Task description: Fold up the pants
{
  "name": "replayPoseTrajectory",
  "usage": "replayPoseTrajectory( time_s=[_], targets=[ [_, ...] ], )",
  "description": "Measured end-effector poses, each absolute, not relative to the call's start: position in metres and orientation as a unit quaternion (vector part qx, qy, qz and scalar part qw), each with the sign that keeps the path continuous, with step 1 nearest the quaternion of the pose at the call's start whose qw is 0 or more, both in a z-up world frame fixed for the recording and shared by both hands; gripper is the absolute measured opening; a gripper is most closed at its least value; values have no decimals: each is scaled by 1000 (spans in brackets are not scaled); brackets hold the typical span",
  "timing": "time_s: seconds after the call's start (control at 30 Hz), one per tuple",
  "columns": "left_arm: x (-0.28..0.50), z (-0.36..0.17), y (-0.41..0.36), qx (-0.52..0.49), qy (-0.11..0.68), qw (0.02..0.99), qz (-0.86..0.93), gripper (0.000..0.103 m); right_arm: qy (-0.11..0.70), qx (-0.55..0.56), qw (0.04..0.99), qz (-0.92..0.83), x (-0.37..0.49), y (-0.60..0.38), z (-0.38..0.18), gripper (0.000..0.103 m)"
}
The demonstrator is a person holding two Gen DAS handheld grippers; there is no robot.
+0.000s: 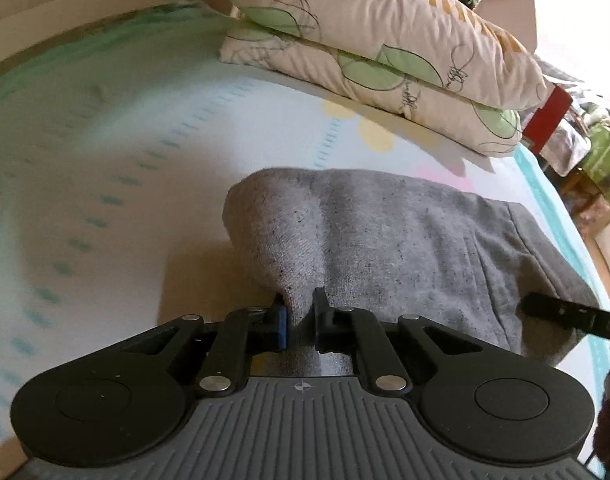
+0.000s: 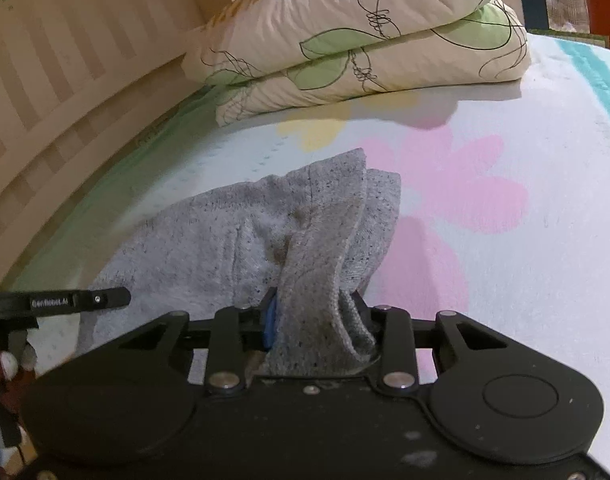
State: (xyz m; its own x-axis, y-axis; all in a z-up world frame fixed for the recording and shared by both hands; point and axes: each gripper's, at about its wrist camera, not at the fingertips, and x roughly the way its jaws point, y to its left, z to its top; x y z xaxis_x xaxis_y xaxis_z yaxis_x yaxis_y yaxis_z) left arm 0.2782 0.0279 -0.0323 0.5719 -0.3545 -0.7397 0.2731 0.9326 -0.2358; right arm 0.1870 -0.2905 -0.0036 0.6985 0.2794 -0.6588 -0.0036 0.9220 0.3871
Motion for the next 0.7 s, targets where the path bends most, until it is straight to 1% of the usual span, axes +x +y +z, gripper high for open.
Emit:
replayPoseTrajectory(
  time_s=[0.17,0.27,0.37,0.43,0.5,0.6,0.63,0.7],
  targets=[
    [261,-11,76,-37,437,885,-158,11,390,194,892,125,175,-254,11,34],
    [241,-3,104,-33,438,885,-157,11,381,205,889,148,159,-229,17,34],
    [220,-5,118,-43,441,881,-168,11,374,222,887,157,134,-217,17,33],
    [208,-15,114,-35,443,877,-180,12,373,201,894,147,117,-215,14,33],
    [200,-32,107,-29,450,874,-181,14,376,165,903,126,102,-211,5,33],
    [197,-66,99,-18,469,871,-146,25,412,130,898,90,97,-213,-28,32],
    [194,-70,101,-33,464,874,-138,27,424,129,893,83,97,-216,-39,34],
    [192,-64,106,-49,462,877,-123,27,414,137,896,80,93,-223,-41,40]
  ],
)
